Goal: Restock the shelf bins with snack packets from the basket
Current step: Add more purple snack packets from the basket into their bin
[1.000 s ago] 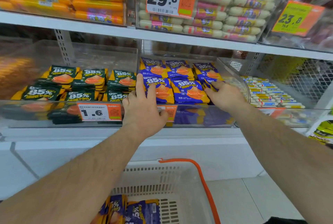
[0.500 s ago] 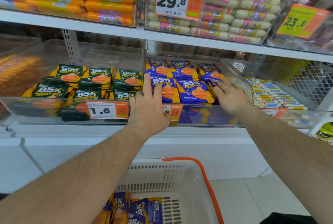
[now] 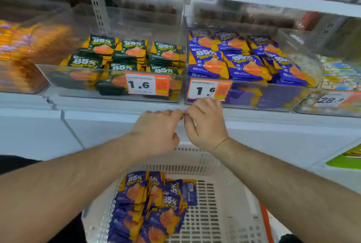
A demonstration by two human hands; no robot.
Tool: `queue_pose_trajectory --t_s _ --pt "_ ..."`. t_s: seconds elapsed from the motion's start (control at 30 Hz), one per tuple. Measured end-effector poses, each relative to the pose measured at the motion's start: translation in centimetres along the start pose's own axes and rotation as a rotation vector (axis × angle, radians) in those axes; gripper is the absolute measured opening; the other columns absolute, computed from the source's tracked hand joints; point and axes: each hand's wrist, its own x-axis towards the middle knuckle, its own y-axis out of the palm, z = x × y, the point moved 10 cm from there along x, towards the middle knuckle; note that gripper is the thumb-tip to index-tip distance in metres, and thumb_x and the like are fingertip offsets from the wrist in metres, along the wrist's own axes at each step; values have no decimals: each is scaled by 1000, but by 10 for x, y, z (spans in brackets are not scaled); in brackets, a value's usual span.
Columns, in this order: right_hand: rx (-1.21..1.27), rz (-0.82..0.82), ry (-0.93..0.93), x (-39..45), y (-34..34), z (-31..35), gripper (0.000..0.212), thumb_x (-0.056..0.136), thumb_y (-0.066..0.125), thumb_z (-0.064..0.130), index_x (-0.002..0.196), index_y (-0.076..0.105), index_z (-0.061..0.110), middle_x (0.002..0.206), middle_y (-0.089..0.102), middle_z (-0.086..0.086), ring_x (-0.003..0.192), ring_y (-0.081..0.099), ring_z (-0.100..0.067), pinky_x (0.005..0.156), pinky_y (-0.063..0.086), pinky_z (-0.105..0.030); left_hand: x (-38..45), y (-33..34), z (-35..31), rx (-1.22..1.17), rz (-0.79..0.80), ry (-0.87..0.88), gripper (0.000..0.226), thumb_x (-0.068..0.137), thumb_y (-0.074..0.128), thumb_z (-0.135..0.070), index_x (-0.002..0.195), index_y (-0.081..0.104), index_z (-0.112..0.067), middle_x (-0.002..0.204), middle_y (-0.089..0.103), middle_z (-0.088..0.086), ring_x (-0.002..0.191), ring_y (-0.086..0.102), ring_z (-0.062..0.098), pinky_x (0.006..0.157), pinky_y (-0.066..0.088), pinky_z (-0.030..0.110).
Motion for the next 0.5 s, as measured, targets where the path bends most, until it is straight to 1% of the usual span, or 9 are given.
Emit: queue_pose_trajectory --t_s 0.07,0.1,0.17,0.23,0.3,0.37,0.43,0.47,0.5 --pt "17 166 104 -36 53 -4 25 84 48 23 69 63 11 67 54 -5 73 45 -26 69 31 -35 -8 36 22 -52 192 -67 50 91 52 -33 137 37 -25 127 58 0 107 60 24 86 49 36" --pt "18 250 168 -56 77 -9 27 85 47 24 65 61 14 63 54 -3 68 46 -25 70 36 -35 -12 52 27 -80 276 -81 49 91 53 -32 137 39 -26 125 59 1 103 60 24 83 51 36" --pt "38 432 301 -98 116 -15 31 87 47 23 58 56 17 55 50 1 55 45 -22 66 44 -33 -19 80 23 -123 436 -38 40 92 52 -28 131 44 -26 113 62 1 85 59 19 65 50 32" --pt "52 638 400 -142 148 -14 33 94 45 25 64 57 16 55 48 2 51 44 -17 56 38 -30 -27 99 17 -94 572 43 29 93 48 -25 122 52 -27 93 62 -3 66 54 12 49 42 25" --pt "95 842 490 -186 177 -9 31 98 41 26 69 48 16 57 40 4 52 41 -15 56 32 -31 -30 109 22 -65 637 73 27 91 47 -24 116 57 -30 84 61 -5 56 51 8 43 41 20" --pt "123 1021 560 -224 201 -1 25 97 43 26 72 44 20 68 47 0 67 51 -22 63 42 -35 -28 118 36 -88 681 25 35 87 48 -25 120 56 -32 95 63 -5 64 58 8 54 53 22" --pt "127 1222 638 -255 219 7 15 95 48 34 89 54 22 96 60 -7 92 59 -28 81 51 -43 -23 126 49 -101 706 -32 38 88 49 -27 125 54 -31 114 60 -6 80 60 9 73 57 29" --pt "99 1302 662 -270 226 9 28 93 51 44 108 56 21 114 59 -8 108 57 -30 93 49 -47 -20 129 52 -92 713 -45 37 90 48 -28 126 54 -30 120 58 -5 86 59 10 78 56 31" --pt "56 1396 665 -287 233 12 55 88 54 58 127 50 20 130 54 -9 123 50 -31 104 41 -50 -18 131 53 -82 720 -50 37 91 47 -30 128 54 -29 122 58 -5 88 59 11 79 55 31"
